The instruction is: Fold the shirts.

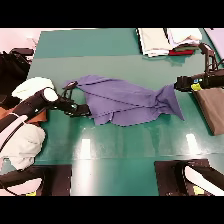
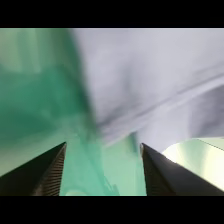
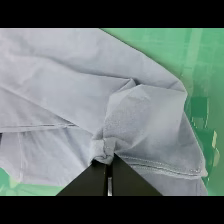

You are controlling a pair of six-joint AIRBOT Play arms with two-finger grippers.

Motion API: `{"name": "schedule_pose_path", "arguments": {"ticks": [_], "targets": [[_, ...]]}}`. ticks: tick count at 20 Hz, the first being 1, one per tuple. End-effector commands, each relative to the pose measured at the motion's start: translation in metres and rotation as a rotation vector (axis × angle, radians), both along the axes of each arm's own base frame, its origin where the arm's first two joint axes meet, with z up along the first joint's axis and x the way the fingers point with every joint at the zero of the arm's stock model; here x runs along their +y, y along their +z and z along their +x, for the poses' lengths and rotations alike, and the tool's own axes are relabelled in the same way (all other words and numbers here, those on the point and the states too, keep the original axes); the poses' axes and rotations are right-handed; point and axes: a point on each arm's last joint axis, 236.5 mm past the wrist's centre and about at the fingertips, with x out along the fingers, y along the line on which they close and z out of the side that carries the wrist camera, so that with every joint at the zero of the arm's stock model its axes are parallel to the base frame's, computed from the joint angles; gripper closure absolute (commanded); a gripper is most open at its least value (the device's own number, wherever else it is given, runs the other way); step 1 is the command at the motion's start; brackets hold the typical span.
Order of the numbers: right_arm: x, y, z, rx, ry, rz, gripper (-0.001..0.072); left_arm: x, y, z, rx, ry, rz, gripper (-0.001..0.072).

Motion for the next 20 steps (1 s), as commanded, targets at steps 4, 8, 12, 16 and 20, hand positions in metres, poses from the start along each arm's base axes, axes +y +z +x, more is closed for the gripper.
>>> {"name": "schedule_pose_path", "arguments": {"ticks": [4, 8, 12, 16, 20], "targets": [[0.002, 0.001, 0.0, -0.004, 0.003, 0.002, 0.0698, -0.024, -0.008, -0.004, 0.004, 0.009, -0.037, 0.0158], [0.002, 0.001, 0.0, -0.001, 0.004, 0.003, 0.0698, -0.027, -0.008, -0.005, 0.027, 0.032, -0.057, 0.0408], [0.002, 0.002, 0.0, -0.003, 0.005, 0.002, 0.0698, -0.027, -0.008, -0.006, 0.03, 0.029, -0.057, 0.0484], [-0.001, 0.01, 0.0, -0.037, -0.005, -0.006, 0.0698, -0.021, 0.017, 0.007, -0.018, 0.029, -0.069, 0.0684], [-0.02, 0.076, 0.001, -0.21, -0.061, -0.035, 0.0698, 0.036, 0.176, 0.068, -0.397, 0.144, -0.125, 0.0685]]}}
